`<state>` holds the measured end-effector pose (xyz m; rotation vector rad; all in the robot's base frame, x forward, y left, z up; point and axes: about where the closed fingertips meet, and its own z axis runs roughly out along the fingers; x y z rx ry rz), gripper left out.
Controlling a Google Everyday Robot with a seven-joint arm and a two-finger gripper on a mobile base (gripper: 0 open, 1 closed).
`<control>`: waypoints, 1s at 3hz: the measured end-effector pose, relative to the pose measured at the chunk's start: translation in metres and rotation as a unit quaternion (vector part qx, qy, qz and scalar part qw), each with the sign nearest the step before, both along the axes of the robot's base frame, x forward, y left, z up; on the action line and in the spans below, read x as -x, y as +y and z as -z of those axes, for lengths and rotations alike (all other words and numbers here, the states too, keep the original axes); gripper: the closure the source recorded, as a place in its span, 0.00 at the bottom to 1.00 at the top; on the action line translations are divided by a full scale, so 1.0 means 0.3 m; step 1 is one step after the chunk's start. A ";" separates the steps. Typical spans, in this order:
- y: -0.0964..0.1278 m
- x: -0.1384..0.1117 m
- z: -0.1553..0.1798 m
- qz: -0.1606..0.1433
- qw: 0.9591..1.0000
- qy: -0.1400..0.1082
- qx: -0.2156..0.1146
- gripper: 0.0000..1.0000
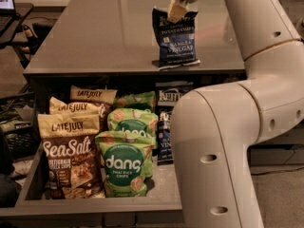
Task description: Pick blue chip bag from top drawer and place on counter
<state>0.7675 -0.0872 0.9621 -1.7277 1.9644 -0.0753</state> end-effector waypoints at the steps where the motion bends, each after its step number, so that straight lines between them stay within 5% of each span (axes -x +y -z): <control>1: 0.000 0.000 0.000 0.000 1.000 0.000 0.000 0.36; 2: 0.000 0.000 0.000 0.000 1.000 0.000 0.000 0.13; 3: 0.000 0.000 0.000 0.000 1.000 0.000 0.000 0.00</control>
Offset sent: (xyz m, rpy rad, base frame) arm 0.0000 0.0000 0.0000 0.0000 0.0000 0.0000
